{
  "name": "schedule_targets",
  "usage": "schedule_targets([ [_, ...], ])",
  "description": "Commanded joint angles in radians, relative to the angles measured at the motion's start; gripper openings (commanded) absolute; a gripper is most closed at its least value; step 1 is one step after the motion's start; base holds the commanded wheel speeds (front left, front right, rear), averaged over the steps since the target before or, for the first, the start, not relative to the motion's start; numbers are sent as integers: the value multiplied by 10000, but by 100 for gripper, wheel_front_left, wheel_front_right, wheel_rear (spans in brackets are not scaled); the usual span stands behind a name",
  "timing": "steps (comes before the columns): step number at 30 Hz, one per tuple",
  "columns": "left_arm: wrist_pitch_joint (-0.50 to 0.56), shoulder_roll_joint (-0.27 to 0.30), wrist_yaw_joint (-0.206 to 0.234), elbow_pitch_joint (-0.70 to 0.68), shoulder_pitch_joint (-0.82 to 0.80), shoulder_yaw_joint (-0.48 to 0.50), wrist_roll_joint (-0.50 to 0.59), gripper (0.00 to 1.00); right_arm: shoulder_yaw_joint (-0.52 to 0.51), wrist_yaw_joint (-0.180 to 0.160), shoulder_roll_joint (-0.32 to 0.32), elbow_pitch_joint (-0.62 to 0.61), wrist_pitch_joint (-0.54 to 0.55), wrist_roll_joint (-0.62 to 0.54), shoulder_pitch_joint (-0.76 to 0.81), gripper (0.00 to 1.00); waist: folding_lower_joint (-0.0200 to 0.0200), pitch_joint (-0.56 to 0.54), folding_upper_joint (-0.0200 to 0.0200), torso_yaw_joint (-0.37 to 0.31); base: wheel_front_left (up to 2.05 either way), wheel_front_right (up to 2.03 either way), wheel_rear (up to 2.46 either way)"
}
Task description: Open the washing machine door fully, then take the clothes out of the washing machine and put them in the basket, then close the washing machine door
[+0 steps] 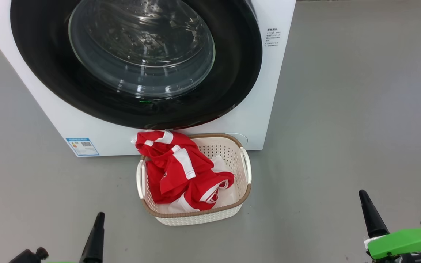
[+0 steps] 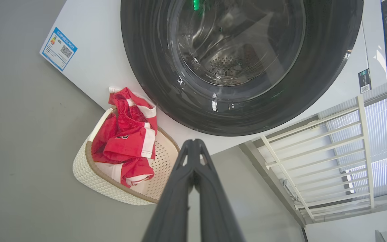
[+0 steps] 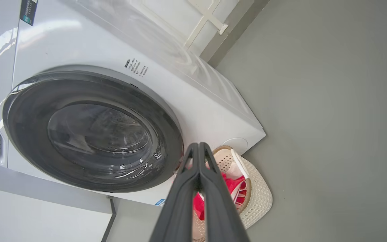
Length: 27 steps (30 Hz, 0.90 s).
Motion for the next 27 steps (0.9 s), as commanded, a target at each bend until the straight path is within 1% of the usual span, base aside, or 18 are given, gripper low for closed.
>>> schedule_targets([
  [1, 36, 202, -42, -235, -449, 245, -259, 0, 79, -5, -76, -306, 42, 240, -525, 0, -1, -12, 0, -2, 0, 0, 0],
  [14, 403, 234, -49, -239, -562, 359, -1680, 0, -52, -6, -26, -372, 425, 1420, -679, 0, -1, -159, 0, -20, 0, 0, 0],
  [23, 720, 255, -56, -242, -659, 465, -2876, 0, -169, -7, 20, -427, 753, 2414, -810, 0, -1, -283, 0, -35, 0, 0, 0],
  [25, 749, 256, -56, -242, -668, 475, -2984, 0, -179, -7, 24, -432, 782, 2504, -822, 0, -1, -295, 0, -37, 0, 0, 0],
  [27, 865, 262, -58, -243, -703, 514, -3414, 0, -222, -7, 41, -452, 901, 2862, -869, 0, -1, -340, 0, -42, 0, 0, 0],
])
